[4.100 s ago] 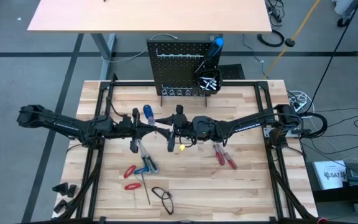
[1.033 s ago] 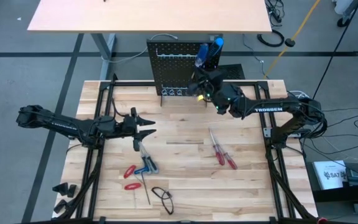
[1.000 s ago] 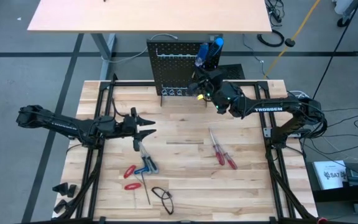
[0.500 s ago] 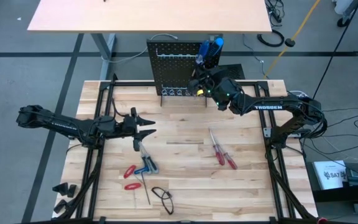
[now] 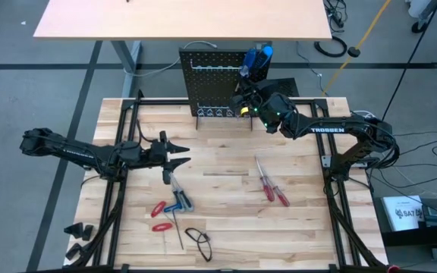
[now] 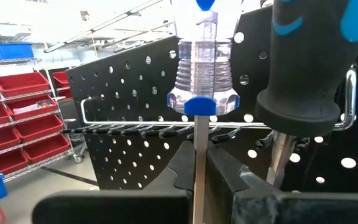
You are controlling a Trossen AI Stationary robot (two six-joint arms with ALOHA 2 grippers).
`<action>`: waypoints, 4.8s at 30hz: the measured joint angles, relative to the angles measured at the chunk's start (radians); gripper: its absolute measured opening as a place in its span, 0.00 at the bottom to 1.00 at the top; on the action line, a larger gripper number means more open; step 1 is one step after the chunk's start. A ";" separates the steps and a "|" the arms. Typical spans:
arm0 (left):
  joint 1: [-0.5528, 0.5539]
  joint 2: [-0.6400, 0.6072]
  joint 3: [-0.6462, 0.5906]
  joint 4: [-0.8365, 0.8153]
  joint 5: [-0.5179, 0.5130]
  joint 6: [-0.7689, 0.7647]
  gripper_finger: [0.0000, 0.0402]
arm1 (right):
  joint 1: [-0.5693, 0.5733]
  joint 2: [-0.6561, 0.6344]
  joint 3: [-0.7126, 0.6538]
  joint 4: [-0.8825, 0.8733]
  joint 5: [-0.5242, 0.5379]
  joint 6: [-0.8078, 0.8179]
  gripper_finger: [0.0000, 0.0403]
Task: Hang tools onto peg board
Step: Hang the transparent screwdriver on the pegboard, then hang the red screwdriver on the pegboard
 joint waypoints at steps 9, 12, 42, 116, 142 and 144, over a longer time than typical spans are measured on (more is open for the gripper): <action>0.000 0.000 0.000 0.000 0.000 -0.001 0.43 | -0.016 0.029 0.037 -0.024 0.007 -0.014 0.02; 0.000 0.000 0.000 -0.001 0.000 -0.001 0.43 | -0.016 0.029 0.046 -0.023 0.019 -0.028 0.02; 0.000 0.000 -0.001 -0.004 0.000 -0.001 0.43 | -0.047 0.028 0.051 -0.187 0.068 0.042 0.22; -0.059 0.000 0.001 0.029 0.376 0.061 0.43 | 0.566 0.028 0.051 -1.161 -0.361 0.762 0.53; -0.098 0.001 0.001 -0.143 0.349 0.088 0.43 | 0.700 0.029 0.050 -1.409 -0.252 0.956 0.53; -0.098 0.002 0.001 -0.145 0.349 0.065 0.43 | 0.687 0.029 0.050 -1.348 -0.225 0.841 0.53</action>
